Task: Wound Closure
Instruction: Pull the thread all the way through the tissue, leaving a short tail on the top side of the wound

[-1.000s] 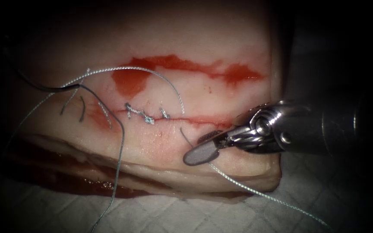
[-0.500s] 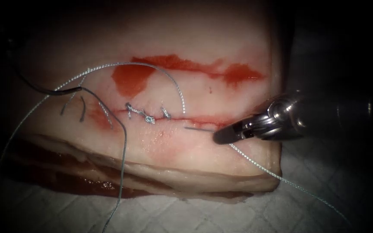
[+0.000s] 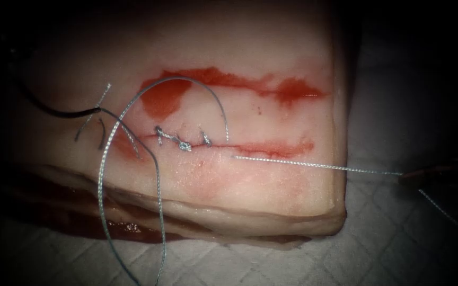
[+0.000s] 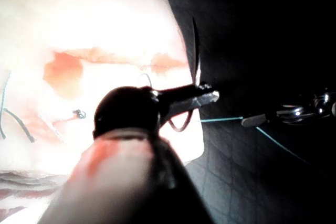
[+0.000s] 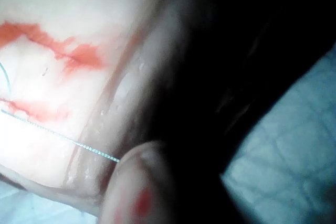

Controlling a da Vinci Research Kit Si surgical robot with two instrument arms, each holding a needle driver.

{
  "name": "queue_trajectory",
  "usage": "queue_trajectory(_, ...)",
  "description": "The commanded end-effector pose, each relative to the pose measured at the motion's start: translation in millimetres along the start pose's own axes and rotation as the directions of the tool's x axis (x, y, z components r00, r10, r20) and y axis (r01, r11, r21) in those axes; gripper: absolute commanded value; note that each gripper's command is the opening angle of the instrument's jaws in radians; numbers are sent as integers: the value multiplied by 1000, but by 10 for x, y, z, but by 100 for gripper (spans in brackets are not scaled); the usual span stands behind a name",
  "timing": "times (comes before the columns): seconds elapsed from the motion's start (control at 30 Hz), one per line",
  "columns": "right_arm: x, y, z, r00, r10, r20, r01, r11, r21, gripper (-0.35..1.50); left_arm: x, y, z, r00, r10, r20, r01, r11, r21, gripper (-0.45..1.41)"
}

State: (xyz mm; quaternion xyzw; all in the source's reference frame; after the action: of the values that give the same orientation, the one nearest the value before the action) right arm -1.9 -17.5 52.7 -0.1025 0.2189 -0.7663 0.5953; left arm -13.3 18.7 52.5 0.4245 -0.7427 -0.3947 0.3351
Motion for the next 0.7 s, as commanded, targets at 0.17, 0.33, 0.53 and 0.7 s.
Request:
queue_trajectory(0.17,30,-68,-1,998,49,-28,-45,990,134,-35,2,7,3,1000,0,0,0,1000,1,-45)
queue_trajectory(0.33,53,-111,0,996,85,-34,-76,975,211,-35,2,7,3,1000,0,-1,0,1000,1,-45)
queue_trajectory(0.53,72,-151,-12,994,87,-68,-60,944,324,-35,2,7,3,1000,0,-3,0,1000,2,-45)
queue_trajectory(0.7,45,-113,-38,965,-238,-111,256,947,192,84,2,7,3,1000,-1,-4,1,1000,3,-45)
